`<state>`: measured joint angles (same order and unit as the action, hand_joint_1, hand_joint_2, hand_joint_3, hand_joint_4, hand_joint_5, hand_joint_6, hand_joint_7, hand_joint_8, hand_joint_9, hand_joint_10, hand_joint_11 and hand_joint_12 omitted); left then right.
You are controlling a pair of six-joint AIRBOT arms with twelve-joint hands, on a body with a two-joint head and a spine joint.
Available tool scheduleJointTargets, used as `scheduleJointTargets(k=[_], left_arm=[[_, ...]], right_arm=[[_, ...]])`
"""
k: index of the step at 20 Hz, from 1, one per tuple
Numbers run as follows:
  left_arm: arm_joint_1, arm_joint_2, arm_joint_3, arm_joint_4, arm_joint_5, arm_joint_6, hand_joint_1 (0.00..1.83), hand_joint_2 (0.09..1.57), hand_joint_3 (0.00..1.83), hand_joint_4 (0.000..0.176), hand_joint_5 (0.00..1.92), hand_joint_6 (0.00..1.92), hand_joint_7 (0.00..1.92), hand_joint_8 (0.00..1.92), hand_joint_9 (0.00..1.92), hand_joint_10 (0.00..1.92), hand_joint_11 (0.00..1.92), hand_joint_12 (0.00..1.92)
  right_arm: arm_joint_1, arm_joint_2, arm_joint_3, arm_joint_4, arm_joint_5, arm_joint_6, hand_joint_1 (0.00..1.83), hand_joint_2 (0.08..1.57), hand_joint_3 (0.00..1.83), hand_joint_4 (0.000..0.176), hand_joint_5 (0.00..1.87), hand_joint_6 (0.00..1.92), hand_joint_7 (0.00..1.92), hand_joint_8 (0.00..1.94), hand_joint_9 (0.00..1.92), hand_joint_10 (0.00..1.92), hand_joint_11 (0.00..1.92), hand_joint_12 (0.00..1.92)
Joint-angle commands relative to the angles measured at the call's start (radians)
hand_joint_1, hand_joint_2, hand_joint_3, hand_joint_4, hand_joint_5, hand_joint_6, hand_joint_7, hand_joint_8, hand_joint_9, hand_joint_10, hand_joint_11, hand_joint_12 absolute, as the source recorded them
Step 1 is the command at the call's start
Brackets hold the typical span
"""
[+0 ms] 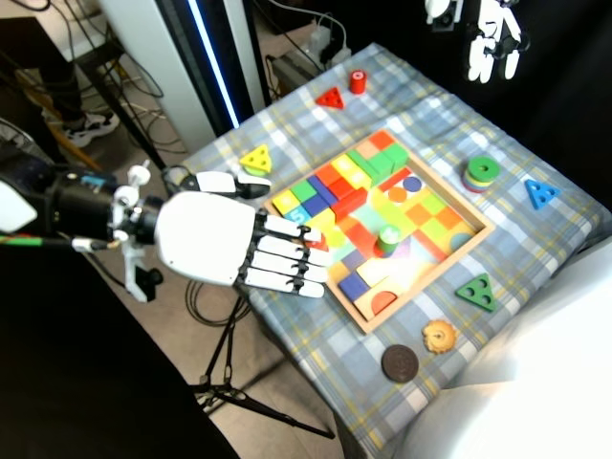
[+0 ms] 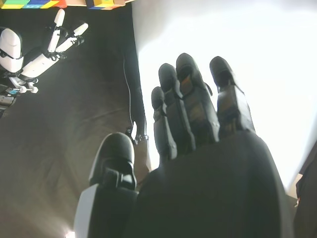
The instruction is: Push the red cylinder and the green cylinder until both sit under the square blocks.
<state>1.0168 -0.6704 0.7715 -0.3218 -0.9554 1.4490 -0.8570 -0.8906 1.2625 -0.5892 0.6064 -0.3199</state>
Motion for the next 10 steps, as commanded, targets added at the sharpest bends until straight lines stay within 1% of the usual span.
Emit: scheduleJointTargets(k=[1, 2, 3, 4, 5, 6, 7, 8, 9, 10], left_arm=[[-0.003, 0.004, 0.0, 0.005, -0.116, -0.009, 0.0, 1.43, 0.0, 0.106, 0.43, 0.0, 0.56, 0.0, 0.52, 0.0, 0.0, 0.42], [-0.002, 0.004, 0.0, 0.004, -0.116, -0.009, 0.0, 1.43, 0.0, 0.11, 0.43, 0.0, 0.55, 0.0, 0.51, 0.0, 0.0, 0.42], [-0.001, 0.004, 0.0, 0.003, -0.115, -0.009, 0.0, 1.43, 0.0, 0.102, 0.43, 0.0, 0.55, 0.0, 0.51, 0.0, 0.0, 0.42], [0.0, 0.004, 0.0, 0.002, -0.113, -0.009, 0.0, 1.43, 0.0, 0.1, 0.43, 0.0, 0.54, 0.0, 0.5, 0.0, 0.0, 0.4], [0.0, 0.004, 0.001, 0.002, -0.113, -0.009, 0.0, 1.42, 0.0, 0.107, 0.43, 0.0, 0.54, 0.0, 0.5, 0.0, 0.0, 0.39], [0.0, 0.004, 0.001, 0.002, -0.113, -0.009, 0.0, 1.42, 0.0, 0.107, 0.43, 0.0, 0.54, 0.0, 0.5, 0.0, 0.0, 0.39], [0.0, 0.002, 0.003, 0.002, -0.113, -0.01, 0.0, 1.42, 0.0, 0.108, 0.42, 0.0, 0.54, 0.0, 0.49, 0.0, 0.0, 0.37], [-0.001, 0.002, 0.004, 0.002, -0.113, -0.011, 0.0, 1.42, 0.0, 0.106, 0.42, 0.0, 0.54, 0.0, 0.49, 0.0, 0.0, 0.36], [-0.001, 0.001, 0.004, 0.002, -0.113, -0.012, 0.0, 1.42, 0.0, 0.101, 0.43, 0.0, 0.53, 0.0, 0.47, 0.0, 0.0, 0.34], [-0.001, 0.001, 0.004, 0.002, -0.113, -0.014, 0.0, 1.42, 0.0, 0.102, 0.43, 0.0, 0.53, 0.0, 0.47, 0.0, 0.0, 0.35]], right_arm=[[0.01, 0.006, -0.006, 0.023, 0.094, -0.004, 0.0, 1.1, 0.0, 0.176, 0.42, 0.0, 0.0, 0.0, 0.0, 0.0, 0.0, 0.0], [0.011, 0.01, -0.009, 0.038, 0.121, -0.004, 0.0, 1.08, 0.0, 0.176, 0.42, 0.0, 0.0, 0.0, 0.0, 0.0, 0.0, 0.0], [0.017, 0.012, -0.011, 0.055, 0.151, -0.008, 0.0, 1.08, 0.0, 0.176, 0.41, 0.0, 0.0, 0.0, 0.0, 0.0, 0.0, 0.0], [0.031, 0.012, -0.013, 0.065, 0.167, -0.023, 0.0, 1.07, 0.0, 0.171, 0.4, 0.0, 0.0, 0.0, 0.0, 0.0, 0.0, 0.0], [0.059, 0.003, -0.013, 0.065, 0.17, -0.046, 0.0, 1.06, 0.0, 0.144, 0.38, 0.0, 0.0, 0.0, 0.0, 0.0, 0.0, 0.0], [0.074, -0.005, -0.01, 0.064, 0.17, -0.056, 0.0, 1.06, 0.0, 0.143, 0.33, 0.0, 0.0, 0.0, 0.0, 0.0, 0.0, 0.0], [0.092, -0.023, 0.001, 0.062, 0.17, -0.06, 0.0, 1.06, 0.0, 0.147, 0.29, 0.0, 0.0, 0.0, 0.0, 0.0, 0.0, 0.0], [0.105, -0.042, 0.014, 0.062, 0.17, -0.06, 0.0, 1.07, 0.0, 0.144, 0.28, 0.0, 0.0, 0.0, 0.0, 0.0, 0.0, 0.0], [0.121, -0.066, 0.032, 0.062, 0.165, -0.06, 0.0, 1.06, 0.0, 0.123, 0.3, 0.01, 0.0, 0.0, 0.0, 0.0, 0.0, 0.0], [0.138, -0.089, 0.048, 0.062, 0.155, -0.059, 0.0, 1.07, 0.0, 0.132, 0.3, 0.01, 0.0, 0.0, 0.0, 0.0, 0.0, 0.0]])
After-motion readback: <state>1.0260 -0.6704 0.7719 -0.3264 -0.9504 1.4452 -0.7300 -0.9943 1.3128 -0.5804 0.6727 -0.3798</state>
